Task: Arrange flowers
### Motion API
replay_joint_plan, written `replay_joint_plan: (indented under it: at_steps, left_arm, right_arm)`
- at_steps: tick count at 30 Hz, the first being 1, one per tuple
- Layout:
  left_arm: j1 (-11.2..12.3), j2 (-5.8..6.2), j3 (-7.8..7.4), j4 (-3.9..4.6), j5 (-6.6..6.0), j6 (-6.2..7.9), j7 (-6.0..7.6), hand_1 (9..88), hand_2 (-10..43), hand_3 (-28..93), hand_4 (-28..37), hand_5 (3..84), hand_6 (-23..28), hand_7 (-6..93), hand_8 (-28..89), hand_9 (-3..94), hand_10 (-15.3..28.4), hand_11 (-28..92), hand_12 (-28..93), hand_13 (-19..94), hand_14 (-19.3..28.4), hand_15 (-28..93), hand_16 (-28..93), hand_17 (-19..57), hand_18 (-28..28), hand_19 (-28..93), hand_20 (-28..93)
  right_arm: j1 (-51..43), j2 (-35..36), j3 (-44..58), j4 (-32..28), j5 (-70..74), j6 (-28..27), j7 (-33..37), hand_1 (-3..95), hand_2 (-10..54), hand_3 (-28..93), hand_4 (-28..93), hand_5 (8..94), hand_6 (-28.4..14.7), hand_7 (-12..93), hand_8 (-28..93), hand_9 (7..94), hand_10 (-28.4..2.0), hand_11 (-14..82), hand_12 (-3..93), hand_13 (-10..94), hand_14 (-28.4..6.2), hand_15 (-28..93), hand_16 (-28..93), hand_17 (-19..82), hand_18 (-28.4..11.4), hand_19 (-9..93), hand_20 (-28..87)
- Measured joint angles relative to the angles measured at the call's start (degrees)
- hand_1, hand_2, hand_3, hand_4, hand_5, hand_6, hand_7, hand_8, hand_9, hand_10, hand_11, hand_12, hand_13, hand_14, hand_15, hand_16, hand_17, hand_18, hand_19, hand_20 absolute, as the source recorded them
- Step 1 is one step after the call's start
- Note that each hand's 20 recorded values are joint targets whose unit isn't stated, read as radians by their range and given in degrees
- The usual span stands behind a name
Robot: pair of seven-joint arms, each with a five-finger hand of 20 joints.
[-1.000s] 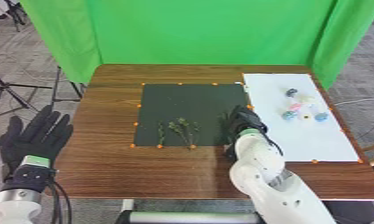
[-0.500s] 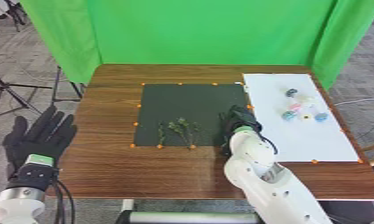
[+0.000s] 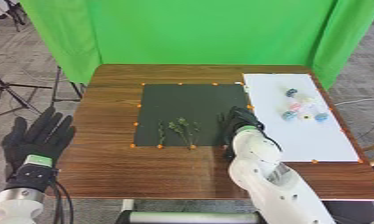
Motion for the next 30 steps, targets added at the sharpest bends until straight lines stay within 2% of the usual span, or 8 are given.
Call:
replay_joint_plan:
  at_steps: [1,3,16,18,21,24,27,30]
  left_arm:
    - [0.1,0.0,0.0,-0.02,0.0,0.07,0.04,31.1,5.4,72,-27.9,37.6,7.3,19.5,-10,28.4,14.0,22,12,22,13.7,36,-9,-2.1,8.8,28,6]
    - [0.1,0.0,0.07,-0.02,0.0,0.26,0.12,31.1,5.3,72,-27.8,37.2,7.3,19.5,-10,27.8,14.0,22,12,22,13.7,36,-9,-2.1,8.7,28,6]
    - [0.2,0.0,0.28,-0.02,-0.05,0.39,0.84,31.3,5.1,71,-27.7,36.9,7.2,20.0,-10,28.3,14.2,22,12,22,14.0,37,-9,-2.0,8.8,28,6]
    - [0.4,0.0,0.26,-0.05,-0.02,0.39,0.93,31.1,5.3,71,-27.8,37.2,7.2,20.2,-10,29.0,14.4,22,12,22,14.0,37,-9,-2.0,8.8,28,6]
    - [0.8,-0.09,0.06,-0.21,0.56,0.54,0.99,31.0,5.6,71,-27.9,37.3,7.3,20.1,-10,29.2,14.4,22,12,22,14.0,37,-10,-2.0,8.8,28,6]
    - [1.3,-0.2,-0.4,-0.36,1.14,0.6,1.12,30.9,5.7,71,-28.0,37.4,7.3,20.2,-10,29.3,14.4,22,11,22,14.0,37,-10,-2.0,8.8,28,6]
    - [1.7,-0.23,-0.81,-0.5,1.32,0.65,1.47,30.7,5.8,71,-28.1,37.4,7.3,20.2,-10,29.4,14.4,22,11,22,14.0,37,-10,-2.1,8.9,28,6]
    - [2.1,-0.23,-0.94,-0.56,1.29,0.71,1.9,30.6,5.9,72,-28.2,37.4,7.3,20.2,-10,29.4,14.4,22,11,22,14.1,37,-10,-2.1,9.0,28,6]
  right_arm:
    - [-0.2,0.0,0.1,-0.2,0.1,-0.2,0.0,37.5,-9.5,74,-22,66.4,-6.8,35,-5,74.7,-16.7,49.3,36.6,72,-13.9,73,46,47,-26.1,93,51]
    - [-0.5,0.0,0.4,-0.7,0.3,-0.2,0.0,36.3,-9.5,74,-23,66.3,-7.1,34,-8,74.7,-16.7,49.2,36.5,72,-14.0,73,46,47,-26.1,93,51]
    - [-3.6,0.8,3.5,-3.8,0.1,0.5,0.0,33.9,-9.5,73,-23,67.0,-7.4,27,-8,74.8,-16.7,48.3,35.4,72,-14.2,73,45,47,-26.2,93,51]
    - [-4.4,1.5,4.8,-4.2,-1.1,2.6,-0.3,34.0,-9.5,74,-24,67.3,-6.9,26,-8,75.1,-16.5,48.3,35.2,72,-14.2,74,45,47,-26.2,93,51]
    - [-5.4,4.1,5.6,-3.7,-7.9,10.7,-1.9,34.3,-9.5,74,-25,66.0,-6.9,24,-9,74.3,-16.4,45.0,33.5,71,-14.4,73,45,46,-26.1,93,51]
    - [-6.2,7.5,8.2,-3.0,-13.7,16.5,-4.3,34.2,-9.5,77,-25,61.1,-6.6,24,-9,63.3,-17.9,27.7,24.6,60,-15.6,68,39,39,-24.4,93,45]
    - [-7.1,10.5,14.0,-2.9,-11.3,13.6,-8.0,33.6,-9.5,78,-26,56.2,-7.4,22,-10,54.7,-18.9,17.0,19.9,55,-16.9,68,35,35,-24.9,91,44]
    - [-7.2,13.9,18.9,-2.7,-4.4,4.8,-11.8,33.8,-9.5,79,-27,54.4,-8.2,18,-10,52.2,-18.7,14.6,18.8,54,-17.0,67,32,34,-25.3,90,44]
